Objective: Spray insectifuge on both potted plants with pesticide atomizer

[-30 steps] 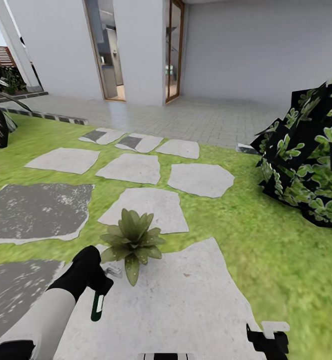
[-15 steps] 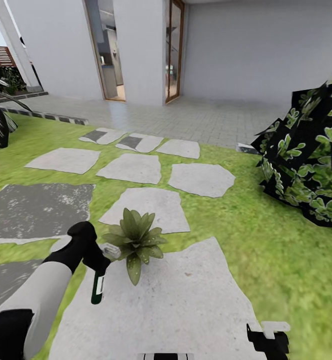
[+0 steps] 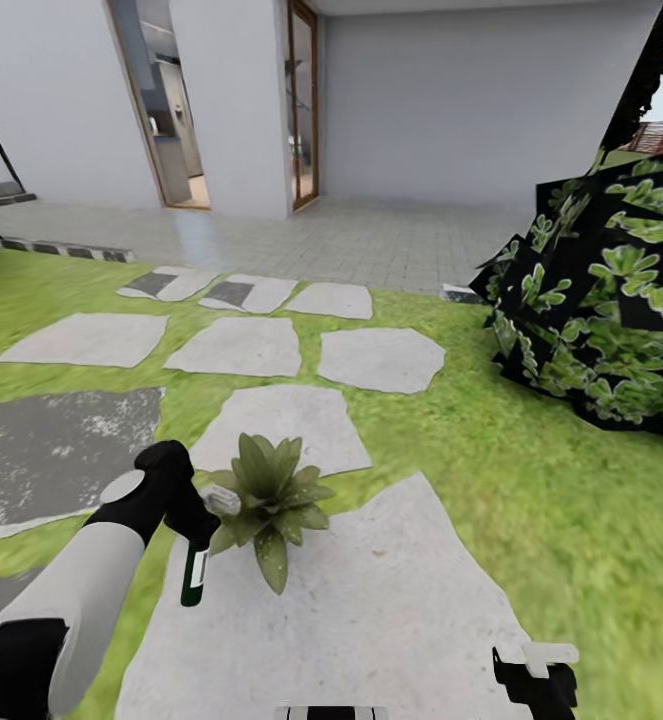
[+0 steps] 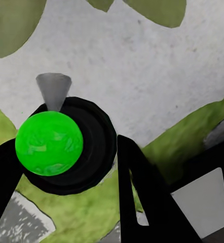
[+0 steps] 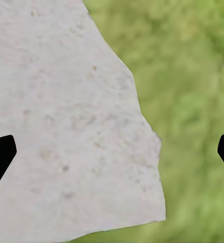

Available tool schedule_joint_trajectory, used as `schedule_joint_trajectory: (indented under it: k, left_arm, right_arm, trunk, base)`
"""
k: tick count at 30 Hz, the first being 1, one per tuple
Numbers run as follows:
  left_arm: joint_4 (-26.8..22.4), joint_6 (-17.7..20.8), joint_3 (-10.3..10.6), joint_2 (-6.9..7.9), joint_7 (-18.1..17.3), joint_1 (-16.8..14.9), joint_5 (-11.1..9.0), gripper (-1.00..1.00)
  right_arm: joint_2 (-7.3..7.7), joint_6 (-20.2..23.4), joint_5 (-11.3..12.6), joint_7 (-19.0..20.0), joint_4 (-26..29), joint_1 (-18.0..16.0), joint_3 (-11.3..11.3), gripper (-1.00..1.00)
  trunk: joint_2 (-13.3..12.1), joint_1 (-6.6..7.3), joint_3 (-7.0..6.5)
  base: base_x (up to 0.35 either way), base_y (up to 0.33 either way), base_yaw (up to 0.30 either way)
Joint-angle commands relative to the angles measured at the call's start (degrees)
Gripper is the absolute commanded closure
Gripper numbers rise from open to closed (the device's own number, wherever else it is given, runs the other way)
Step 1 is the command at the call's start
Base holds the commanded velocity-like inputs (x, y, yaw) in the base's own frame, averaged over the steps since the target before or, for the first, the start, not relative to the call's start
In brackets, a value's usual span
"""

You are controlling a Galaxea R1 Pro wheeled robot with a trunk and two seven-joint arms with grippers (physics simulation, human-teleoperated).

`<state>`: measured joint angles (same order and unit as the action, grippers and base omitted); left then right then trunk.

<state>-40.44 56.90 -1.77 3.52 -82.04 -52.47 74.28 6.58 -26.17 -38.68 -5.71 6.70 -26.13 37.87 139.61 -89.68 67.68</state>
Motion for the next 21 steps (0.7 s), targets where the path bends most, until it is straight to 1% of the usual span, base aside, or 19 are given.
schedule_joint_trajectory:
  k: [1,6,10,15,17,21]
  left_arm:
    - [-0.57,0.58,-0.13,0.05,-0.56,0.0,0.57,1.0]
    - [-0.94,0.5,-0.08,0.3,-0.57,0.0,0.6,1.0]
    - [-0.95,0.5,-0.07,0.37,-0.57,0.0,0.6,1.0]
    - [-1.0,0.57,-0.07,0.53,-0.55,0.0,0.61,1.0]
    - [-1.03,0.58,-0.07,0.59,-0.55,-0.07,0.6,1.0]
    - [-1.04,0.58,-0.15,0.37,-0.58,-0.16,0.6,1.0]
  right_arm:
    - [0.01,-0.19,-0.61,-0.36,-0.11,-0.06,0.27,-1.0]
    - [0.01,-0.19,-0.61,-0.36,-0.11,-0.06,0.27,-1.0]
    - [0.01,-0.19,-0.61,-0.36,-0.11,-0.06,0.27,-1.0]
    - [0.01,-0.19,-0.61,-0.36,-0.11,-0.07,0.27,-1.0]
    - [0.01,-0.19,-0.64,-0.34,-0.11,-0.07,0.24,-1.0]
    - [0.01,-0.19,-0.66,-0.36,-0.11,-0.06,0.24,-1.0]
  trunk:
    - [0.02,-0.01,0.05]
    - [0.02,-0.01,0.05]
    - [0.02,-0.01,0.05]
    - [0.02,-0.01,0.05]
    - [0.02,-0.01,0.05]
    - [0.02,-0.01,0.05]
  base:
    - [0.082,0.057,-0.299]
    - [0.012,0.011,-0.267]
    - [-0.233,0.051,-0.046]
    - [-0.233,0.217,-0.004]
    - [-0.032,0.289,-0.132]
    - [0.102,0.298,-0.267]
